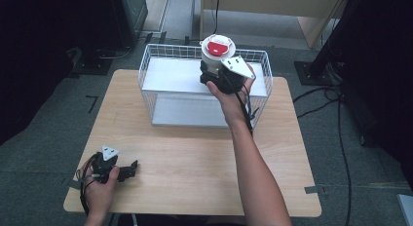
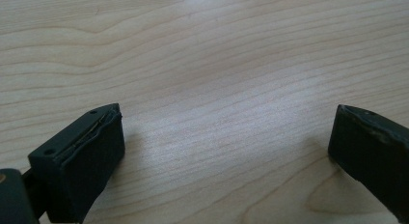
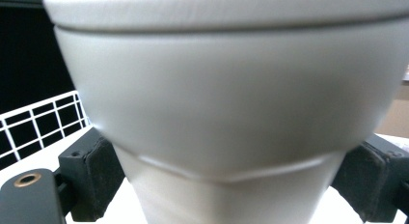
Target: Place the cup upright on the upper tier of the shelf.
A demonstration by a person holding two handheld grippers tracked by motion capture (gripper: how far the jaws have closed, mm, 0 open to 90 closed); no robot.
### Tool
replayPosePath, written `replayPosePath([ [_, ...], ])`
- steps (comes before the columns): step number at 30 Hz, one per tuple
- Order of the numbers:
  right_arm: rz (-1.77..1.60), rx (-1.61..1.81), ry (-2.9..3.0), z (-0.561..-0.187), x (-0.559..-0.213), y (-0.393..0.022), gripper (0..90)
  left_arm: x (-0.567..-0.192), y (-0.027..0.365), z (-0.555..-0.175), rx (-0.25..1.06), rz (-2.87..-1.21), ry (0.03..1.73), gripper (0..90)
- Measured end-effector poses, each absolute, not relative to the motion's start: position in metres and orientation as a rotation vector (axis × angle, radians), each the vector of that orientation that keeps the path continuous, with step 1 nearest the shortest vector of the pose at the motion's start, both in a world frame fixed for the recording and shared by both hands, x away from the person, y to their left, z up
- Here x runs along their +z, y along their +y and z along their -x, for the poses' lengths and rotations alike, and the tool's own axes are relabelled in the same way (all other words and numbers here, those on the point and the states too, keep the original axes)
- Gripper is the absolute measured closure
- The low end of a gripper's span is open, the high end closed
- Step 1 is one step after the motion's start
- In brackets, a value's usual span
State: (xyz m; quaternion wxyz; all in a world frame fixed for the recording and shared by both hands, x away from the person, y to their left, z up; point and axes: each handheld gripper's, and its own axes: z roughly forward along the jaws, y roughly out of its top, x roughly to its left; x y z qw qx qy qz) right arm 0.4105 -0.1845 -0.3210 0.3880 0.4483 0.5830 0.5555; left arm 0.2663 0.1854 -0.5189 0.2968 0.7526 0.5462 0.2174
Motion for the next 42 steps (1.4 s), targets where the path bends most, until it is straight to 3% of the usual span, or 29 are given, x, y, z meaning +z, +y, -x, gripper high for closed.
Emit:
replayPosePath([
  [25,-1.140,1.442,1.463,-0.423,-0.326,-0.185,8.9,-0.519,0.185,-0.266,0.582,-2.004,1.451,0.0],
  [34,-1.138,1.452,1.471,-0.418,-0.326,-0.189,0.0,-0.519,0.185,-0.266,0.582,-2.005,1.451,0.0],
  [42,-1.129,1.442,1.477,-0.404,-0.333,-0.194,0.0,-0.519,0.185,-0.266,0.583,-2.010,1.450,0.0],
])
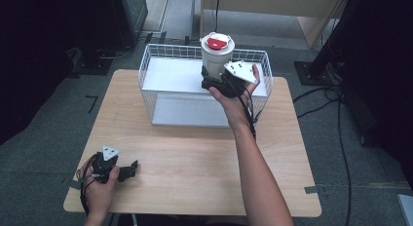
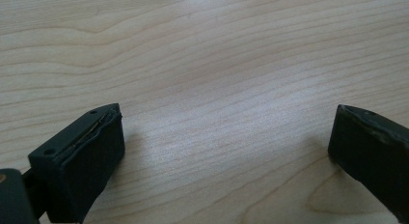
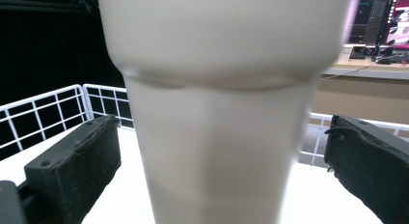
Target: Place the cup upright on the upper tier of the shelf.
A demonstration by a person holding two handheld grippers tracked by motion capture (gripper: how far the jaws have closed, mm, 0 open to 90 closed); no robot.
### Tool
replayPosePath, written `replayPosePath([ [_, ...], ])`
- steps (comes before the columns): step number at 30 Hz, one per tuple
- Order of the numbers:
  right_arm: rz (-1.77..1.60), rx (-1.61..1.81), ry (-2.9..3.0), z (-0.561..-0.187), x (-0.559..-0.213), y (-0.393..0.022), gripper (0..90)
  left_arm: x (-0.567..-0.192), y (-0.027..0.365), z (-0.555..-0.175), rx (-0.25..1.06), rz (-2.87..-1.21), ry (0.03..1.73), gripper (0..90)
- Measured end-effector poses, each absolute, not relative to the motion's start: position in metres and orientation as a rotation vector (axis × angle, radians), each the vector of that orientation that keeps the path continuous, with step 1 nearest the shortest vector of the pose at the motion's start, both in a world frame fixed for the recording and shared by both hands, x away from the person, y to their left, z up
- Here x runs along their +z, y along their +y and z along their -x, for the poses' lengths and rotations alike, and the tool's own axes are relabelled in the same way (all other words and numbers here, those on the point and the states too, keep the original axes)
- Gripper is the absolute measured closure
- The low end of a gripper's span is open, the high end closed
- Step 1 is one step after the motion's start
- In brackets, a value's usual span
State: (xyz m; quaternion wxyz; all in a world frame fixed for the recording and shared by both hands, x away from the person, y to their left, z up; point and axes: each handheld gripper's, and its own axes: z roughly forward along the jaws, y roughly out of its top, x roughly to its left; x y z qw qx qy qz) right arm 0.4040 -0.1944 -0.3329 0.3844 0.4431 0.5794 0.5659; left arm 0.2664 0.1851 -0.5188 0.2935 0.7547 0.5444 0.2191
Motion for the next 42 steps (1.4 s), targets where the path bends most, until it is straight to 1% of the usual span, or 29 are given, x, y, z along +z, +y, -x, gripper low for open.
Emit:
replayPosePath([
  [28,-1.134,1.441,1.464,-0.338,-0.363,-0.246,0.0,-0.519,0.185,-0.266,0.587,-2.011,1.450,0.0],
  [42,-1.165,1.350,1.460,-0.308,-0.390,-0.276,0.0,-0.519,0.185,-0.266,0.587,-2.011,1.450,0.0],
])
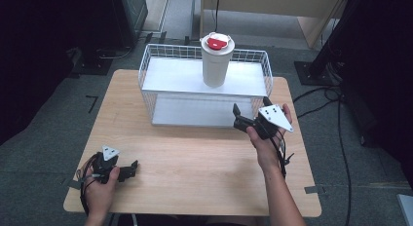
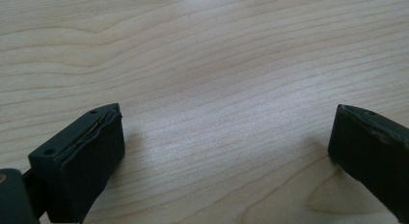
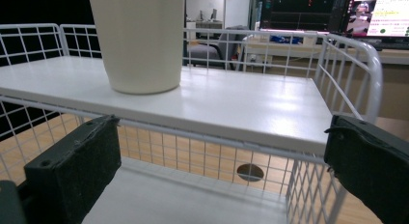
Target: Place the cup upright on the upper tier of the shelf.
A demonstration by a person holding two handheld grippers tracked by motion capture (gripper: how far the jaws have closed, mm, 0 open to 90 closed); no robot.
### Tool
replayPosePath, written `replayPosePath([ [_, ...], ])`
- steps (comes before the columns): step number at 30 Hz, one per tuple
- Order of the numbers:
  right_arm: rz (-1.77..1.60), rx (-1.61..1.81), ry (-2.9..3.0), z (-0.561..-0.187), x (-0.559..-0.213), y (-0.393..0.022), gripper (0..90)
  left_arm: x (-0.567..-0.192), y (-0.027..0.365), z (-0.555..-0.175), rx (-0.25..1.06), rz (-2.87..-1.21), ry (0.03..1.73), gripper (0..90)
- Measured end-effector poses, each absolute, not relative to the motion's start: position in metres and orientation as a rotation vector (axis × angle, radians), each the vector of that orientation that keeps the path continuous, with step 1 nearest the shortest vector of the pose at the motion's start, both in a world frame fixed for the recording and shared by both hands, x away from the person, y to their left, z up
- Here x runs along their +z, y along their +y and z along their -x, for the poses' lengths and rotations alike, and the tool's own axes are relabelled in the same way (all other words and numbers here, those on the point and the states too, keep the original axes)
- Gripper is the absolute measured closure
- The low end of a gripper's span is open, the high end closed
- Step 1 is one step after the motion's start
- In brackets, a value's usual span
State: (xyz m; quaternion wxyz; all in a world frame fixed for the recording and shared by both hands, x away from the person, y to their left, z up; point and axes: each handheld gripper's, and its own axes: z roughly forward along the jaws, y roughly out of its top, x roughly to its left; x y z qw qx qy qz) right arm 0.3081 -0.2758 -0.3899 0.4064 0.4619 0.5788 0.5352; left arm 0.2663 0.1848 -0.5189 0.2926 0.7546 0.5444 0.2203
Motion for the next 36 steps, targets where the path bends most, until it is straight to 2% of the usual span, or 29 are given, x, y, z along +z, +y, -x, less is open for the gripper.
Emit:
replayPosePath([
  [36,-1.404,1.168,1.478,-0.245,-0.475,-0.361,0.0,-0.519,0.185,-0.266,0.586,-2.013,1.450,0.0],
])
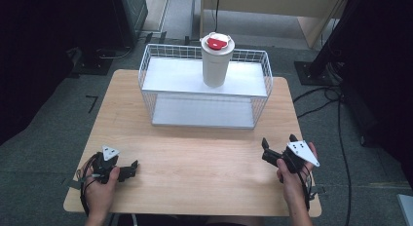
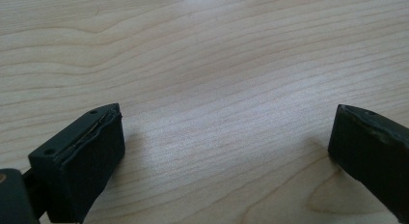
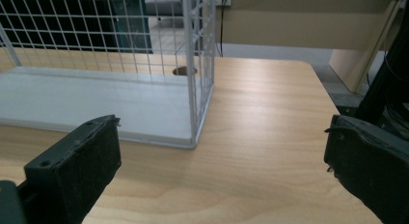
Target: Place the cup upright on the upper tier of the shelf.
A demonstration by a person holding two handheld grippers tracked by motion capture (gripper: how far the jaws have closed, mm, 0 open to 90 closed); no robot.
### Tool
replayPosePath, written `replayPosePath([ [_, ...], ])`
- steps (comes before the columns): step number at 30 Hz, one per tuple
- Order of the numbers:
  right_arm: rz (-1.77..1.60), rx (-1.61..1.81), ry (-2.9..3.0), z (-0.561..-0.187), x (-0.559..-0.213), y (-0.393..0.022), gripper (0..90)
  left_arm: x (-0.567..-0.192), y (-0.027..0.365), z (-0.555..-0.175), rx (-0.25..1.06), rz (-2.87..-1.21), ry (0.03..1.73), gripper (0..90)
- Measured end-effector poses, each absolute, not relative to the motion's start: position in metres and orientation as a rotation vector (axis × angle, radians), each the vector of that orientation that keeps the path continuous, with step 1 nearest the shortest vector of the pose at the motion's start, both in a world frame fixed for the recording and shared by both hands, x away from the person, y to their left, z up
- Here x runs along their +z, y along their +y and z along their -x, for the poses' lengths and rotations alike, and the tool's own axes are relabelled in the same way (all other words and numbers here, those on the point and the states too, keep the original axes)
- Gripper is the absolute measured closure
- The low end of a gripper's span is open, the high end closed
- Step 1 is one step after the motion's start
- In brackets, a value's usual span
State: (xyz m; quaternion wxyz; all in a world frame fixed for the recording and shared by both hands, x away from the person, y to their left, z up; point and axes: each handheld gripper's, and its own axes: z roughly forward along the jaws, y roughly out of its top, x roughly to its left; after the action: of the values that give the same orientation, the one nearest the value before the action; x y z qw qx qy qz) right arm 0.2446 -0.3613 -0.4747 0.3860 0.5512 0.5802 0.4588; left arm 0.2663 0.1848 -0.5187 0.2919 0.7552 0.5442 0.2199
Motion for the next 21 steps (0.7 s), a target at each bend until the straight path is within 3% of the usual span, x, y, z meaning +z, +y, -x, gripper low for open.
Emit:
replayPosePath([
  [21,-1.542,1.037,1.483,-0.203,-0.508,-0.401,0.0,-0.519,0.185,-0.266,0.586,-2.013,1.450,0.0],
])
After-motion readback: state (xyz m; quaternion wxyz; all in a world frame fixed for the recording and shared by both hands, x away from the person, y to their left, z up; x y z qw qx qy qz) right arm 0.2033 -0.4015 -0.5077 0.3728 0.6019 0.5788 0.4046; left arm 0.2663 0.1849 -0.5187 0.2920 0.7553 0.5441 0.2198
